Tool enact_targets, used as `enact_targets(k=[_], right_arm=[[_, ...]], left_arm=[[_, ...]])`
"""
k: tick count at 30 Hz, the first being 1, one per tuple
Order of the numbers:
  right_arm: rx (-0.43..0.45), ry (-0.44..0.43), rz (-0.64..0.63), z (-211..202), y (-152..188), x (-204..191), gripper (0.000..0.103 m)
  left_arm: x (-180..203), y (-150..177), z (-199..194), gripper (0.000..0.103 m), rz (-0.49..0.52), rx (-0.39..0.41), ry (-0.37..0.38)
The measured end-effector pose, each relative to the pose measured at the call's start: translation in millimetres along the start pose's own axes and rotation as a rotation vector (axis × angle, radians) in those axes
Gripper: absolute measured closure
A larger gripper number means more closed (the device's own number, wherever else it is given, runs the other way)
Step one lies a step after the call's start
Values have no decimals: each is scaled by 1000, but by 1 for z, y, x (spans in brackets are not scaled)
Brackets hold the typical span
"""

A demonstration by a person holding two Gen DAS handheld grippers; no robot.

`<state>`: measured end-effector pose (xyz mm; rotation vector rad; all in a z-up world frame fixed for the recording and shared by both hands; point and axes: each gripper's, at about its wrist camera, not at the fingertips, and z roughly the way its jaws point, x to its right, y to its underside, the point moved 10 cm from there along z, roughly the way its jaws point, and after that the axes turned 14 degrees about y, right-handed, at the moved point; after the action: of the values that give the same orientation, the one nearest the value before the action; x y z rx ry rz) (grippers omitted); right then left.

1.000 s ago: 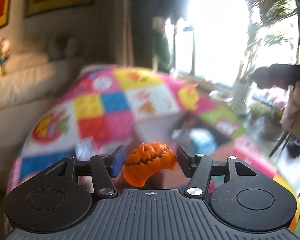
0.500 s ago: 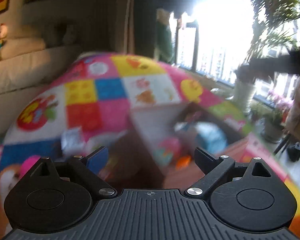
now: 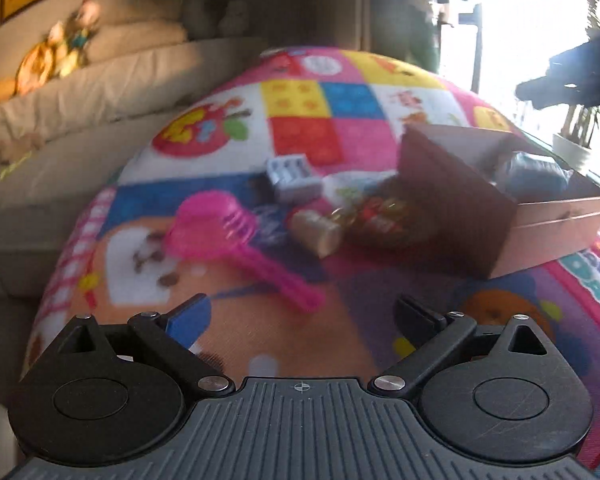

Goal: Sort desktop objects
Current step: 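Grasp the white battery holder with the right gripper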

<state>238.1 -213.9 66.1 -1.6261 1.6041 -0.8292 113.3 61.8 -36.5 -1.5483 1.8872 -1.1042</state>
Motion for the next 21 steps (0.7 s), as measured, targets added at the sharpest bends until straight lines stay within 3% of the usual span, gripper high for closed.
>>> enact_targets(k=[4, 9, 11, 15, 17, 20, 21], right_arm=[[-16, 1, -49, -10, 3, -11, 73], [-130, -143, -69, -8, 10, -68, 58], [-197, -190, -91, 1, 18, -99, 58], [-258, -190, -189, 29, 30, -160, 58], [-326, -215, -166, 51, 29, -184, 58], [-449, -228, -73, 93, 29, -210, 40], [-452, -204, -64, 106, 29, -215, 40]], left_arm=[[-9, 2, -2, 2, -55, 25, 14], [-15, 6, -4, 2, -104, 35, 24], [-16, 6, -4, 1, -120, 38, 27], [-14, 7, -5, 1, -115, 46, 33], [-11, 6, -5, 1, -107, 55, 39], [-11, 6, -7, 1, -107, 67, 48], [-11, 5, -7, 1, -110, 69, 52]])
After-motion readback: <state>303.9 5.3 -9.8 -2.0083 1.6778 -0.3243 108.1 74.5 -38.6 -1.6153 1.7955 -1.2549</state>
